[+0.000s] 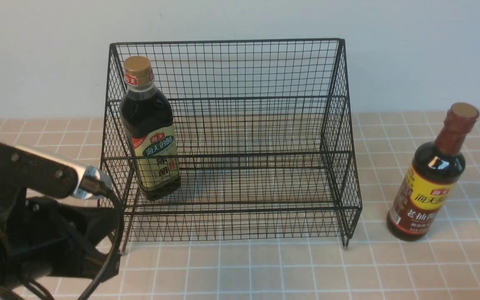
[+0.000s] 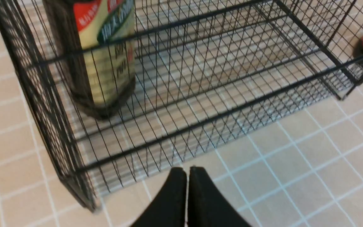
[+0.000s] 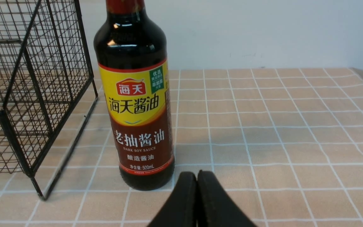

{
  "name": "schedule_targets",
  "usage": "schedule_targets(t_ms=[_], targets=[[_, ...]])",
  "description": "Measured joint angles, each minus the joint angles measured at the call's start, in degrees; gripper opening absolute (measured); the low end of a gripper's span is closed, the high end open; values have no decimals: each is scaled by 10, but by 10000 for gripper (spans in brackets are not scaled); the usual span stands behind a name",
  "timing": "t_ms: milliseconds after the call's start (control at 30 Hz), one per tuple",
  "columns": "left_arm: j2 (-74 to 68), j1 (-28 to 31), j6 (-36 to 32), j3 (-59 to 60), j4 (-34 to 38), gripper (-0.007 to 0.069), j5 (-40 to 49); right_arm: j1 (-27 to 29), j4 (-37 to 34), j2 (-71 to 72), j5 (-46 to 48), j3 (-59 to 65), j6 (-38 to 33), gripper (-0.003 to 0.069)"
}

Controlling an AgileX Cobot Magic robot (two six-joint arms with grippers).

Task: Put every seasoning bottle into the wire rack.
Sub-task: Use the left arm to put the condiment bottle back on the shelf

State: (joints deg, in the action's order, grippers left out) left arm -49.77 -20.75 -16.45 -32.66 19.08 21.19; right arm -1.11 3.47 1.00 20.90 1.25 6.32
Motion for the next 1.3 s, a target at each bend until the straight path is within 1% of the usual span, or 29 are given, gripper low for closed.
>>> schedule_targets(t_ms=[67, 200, 367, 467, 500, 533, 567, 600, 633, 700, 733, 767, 800, 833, 867, 1000, 1300], targets=[[-13, 0, -1, -20, -5, -7, 2, 0, 0, 0, 0, 0, 0, -15], [-62, 0, -22, -73, -15, -7, 35, 0, 0, 0, 0, 0, 0, -15], [-110, 0, -28, -115, -58, -7, 102, 0, 0, 0, 0, 0, 0, -15], [-124, 0, -25, -126, -93, -7, 115, 0, 0, 0, 0, 0, 0, -15], [-128, 0, -13, -127, -113, -7, 109, 0, 0, 0, 0, 0, 0, -15], [-129, 0, -13, -127, -116, -7, 109, 0, 0, 0, 0, 0, 0, -15], [-131, 0, 4, -127, -131, -7, 98, 0, 0, 0, 0, 0, 0, -15], [-136, 0, 49, -127, -173, -7, 67, 0, 0, 0, 0, 0, 0, -15], [-138, 0, 68, -127, -191, -7, 54, 0, 0, 0, 0, 0, 0, -15], [-148, 0, 144, -127, -248, -7, 0, 0, 0, 0, 0, 0, 0, -15], [-155, 0, 170, -127, -273, -7, -21, 0, 0, 0, 0, 0, 0, -15], [-157, 0, 182, -127, -277, -7, -31, 0, 0, 0, 0, 0, 0, -15], [-173, 0, 217, -127, -309, -7, -68, 0, 0, 0, 0, 0, 0, -15], [-187, 0, 238, -127, -325, -7, -88, 0, 0, 0, 0, 0, 0, -15], [-187, 0, 240, -127, -328, -7, -92, 0, 0, 0, 0, 0, 0, -15], [-247, 0, 260, -127, -368, -7, -155, 0, 0, 0, 0, 0, 0, -15], [-303, 5, 253, -127, -379, -7, -205, 0, 0, 0, 0, 0, 0, -15]])
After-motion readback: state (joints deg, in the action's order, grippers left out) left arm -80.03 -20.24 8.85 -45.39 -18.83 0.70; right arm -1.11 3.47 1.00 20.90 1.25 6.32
